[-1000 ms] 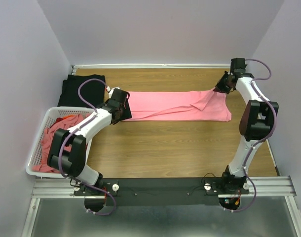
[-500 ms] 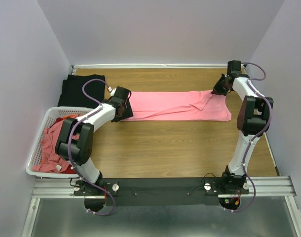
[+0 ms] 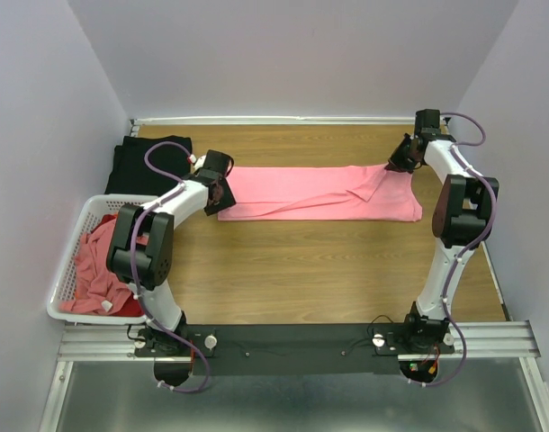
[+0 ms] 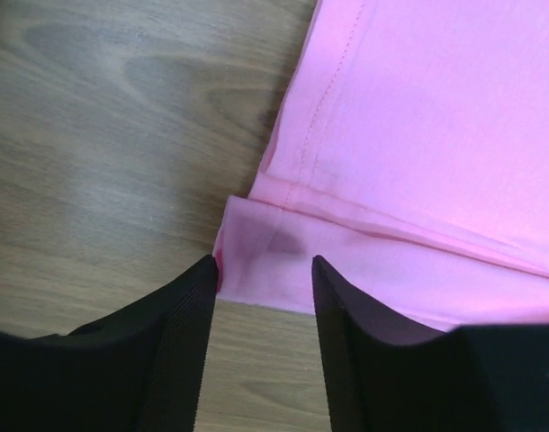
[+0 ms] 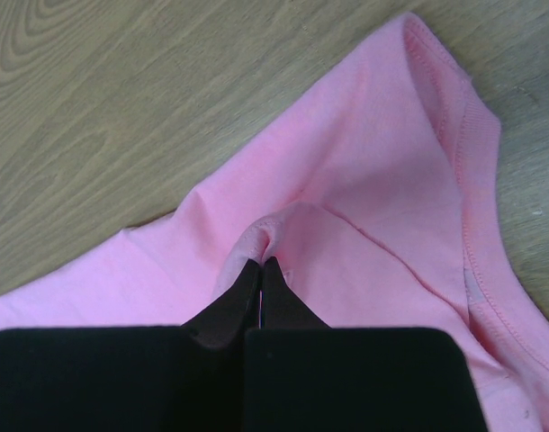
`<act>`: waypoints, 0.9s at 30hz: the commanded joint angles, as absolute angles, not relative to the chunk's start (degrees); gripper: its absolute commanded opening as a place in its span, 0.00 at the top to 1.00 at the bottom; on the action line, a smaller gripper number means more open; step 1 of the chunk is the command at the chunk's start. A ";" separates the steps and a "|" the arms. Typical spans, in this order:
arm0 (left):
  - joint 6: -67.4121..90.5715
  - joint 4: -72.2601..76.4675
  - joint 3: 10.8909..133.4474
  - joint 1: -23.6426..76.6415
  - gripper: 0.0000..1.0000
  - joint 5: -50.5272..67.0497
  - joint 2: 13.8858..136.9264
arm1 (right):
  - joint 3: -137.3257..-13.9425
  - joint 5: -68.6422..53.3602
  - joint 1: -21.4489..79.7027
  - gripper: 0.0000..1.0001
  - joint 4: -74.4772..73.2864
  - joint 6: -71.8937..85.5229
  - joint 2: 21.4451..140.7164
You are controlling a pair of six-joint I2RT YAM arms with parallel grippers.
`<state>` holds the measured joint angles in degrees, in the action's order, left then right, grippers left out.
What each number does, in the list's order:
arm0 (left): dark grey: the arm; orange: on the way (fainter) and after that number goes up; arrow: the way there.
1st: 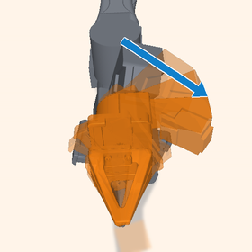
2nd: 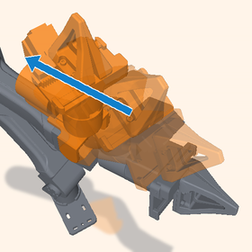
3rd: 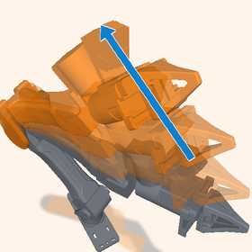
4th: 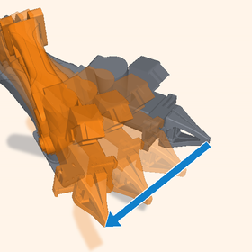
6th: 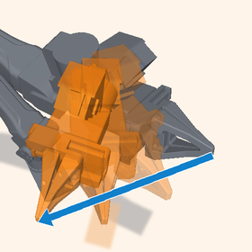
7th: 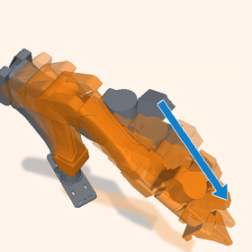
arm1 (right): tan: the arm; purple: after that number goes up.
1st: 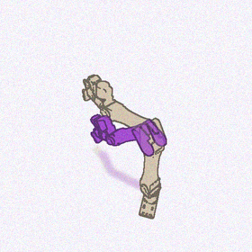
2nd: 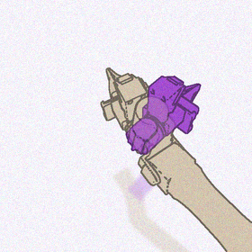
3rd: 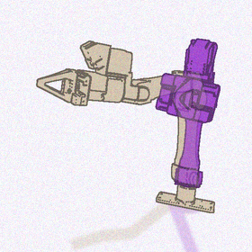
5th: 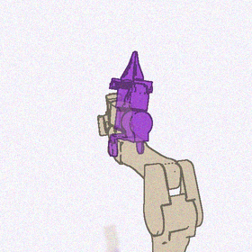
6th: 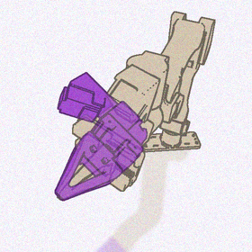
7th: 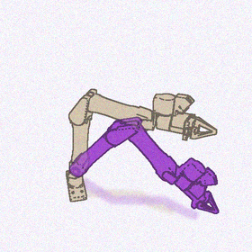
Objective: Fold and stack the t-shirts
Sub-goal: Fold the tshirt
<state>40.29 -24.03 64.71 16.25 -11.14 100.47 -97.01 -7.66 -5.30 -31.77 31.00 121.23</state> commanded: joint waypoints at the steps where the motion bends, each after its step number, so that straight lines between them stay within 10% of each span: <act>1: 41.40 -25.22 66.18 16.35 0.50 -11.42 101.51 | -98.00 -8.61 -5.01 0.99 -31.20 30.41 121.82; 14: 40.17 -26.54 69.08 15.91 1.00 -11.60 103.97 | -98.96 -8.61 -5.01 0.99 -31.20 30.50 122.78; 27: 38.85 -26.54 75.85 11.08 1.00 -8.27 108.54 | -100.72 -6.59 -5.80 0.99 -31.20 31.55 125.07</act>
<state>39.59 -26.28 73.47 12.73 -10.39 106.54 -98.43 -8.03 -5.32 -31.59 31.05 123.35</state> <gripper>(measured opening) 0.006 0.012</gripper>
